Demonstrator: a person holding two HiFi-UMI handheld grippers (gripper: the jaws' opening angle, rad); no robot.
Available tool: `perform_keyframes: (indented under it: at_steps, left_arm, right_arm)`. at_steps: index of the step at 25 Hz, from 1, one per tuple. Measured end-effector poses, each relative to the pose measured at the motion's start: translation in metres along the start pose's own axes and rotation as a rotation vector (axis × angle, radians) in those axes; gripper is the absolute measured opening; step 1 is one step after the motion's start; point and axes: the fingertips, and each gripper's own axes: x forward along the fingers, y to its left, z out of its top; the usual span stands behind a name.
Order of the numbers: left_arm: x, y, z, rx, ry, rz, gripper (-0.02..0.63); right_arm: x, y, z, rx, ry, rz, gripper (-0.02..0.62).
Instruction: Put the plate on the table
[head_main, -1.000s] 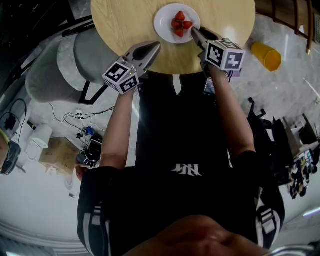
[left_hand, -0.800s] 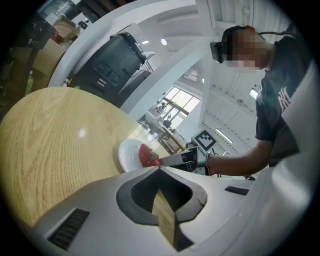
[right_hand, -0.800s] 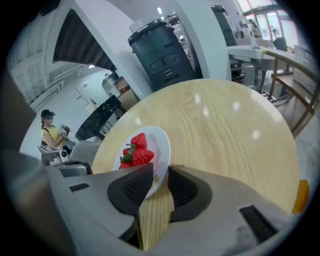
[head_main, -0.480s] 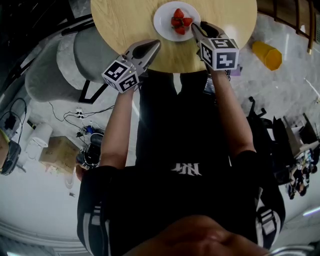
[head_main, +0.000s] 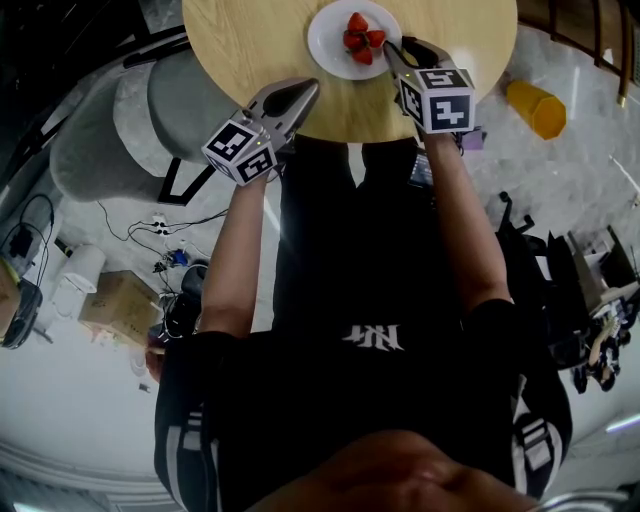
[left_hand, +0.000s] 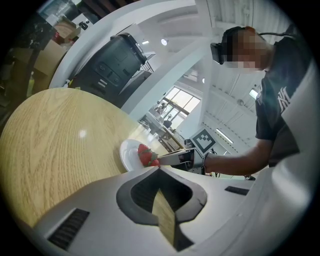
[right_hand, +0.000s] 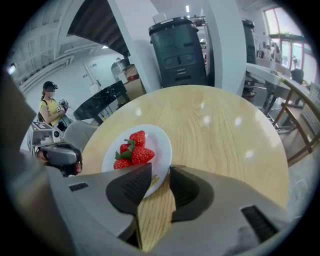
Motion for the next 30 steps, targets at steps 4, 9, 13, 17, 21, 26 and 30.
perform_keyframes:
  at_steps: [4, 9, 13, 17, 21, 26, 30]
  left_arm:
    - [-0.002, 0.002, -0.001, -0.006, -0.007, 0.002, 0.009]
    - [-0.006, 0.005, -0.003, -0.008, -0.01, 0.003, 0.009]
    - [-0.006, 0.005, -0.003, -0.006, -0.013, 0.006, 0.009]
    - [-0.01, 0.004, 0.007, 0.009, -0.026, 0.009, 0.009]
    - [-0.015, -0.003, 0.041, 0.048, -0.072, 0.012, 0.009]
    - [-0.026, -0.031, 0.094, 0.132, -0.134, 0.005, 0.009]
    - [-0.033, -0.061, 0.129, 0.199, -0.189, -0.014, 0.009]
  right_arm:
    - [0.002, 0.001, -0.001, -0.039, 0.012, -0.017, 0.121]
    - [0.006, 0.005, 0.002, -0.099, 0.014, -0.038, 0.124]
    - [0.003, 0.003, 0.005, -0.084, 0.003, -0.037, 0.124]
    - [-0.005, 0.004, 0.015, -0.064, -0.031, -0.023, 0.124]
    - [-0.035, 0.011, 0.048, -0.142, -0.127, 0.014, 0.082]
    - [-0.099, 0.039, 0.087, -0.371, -0.22, 0.108, 0.002]
    - [-0.157, 0.066, 0.11, -0.422, -0.328, 0.275, 0.0]
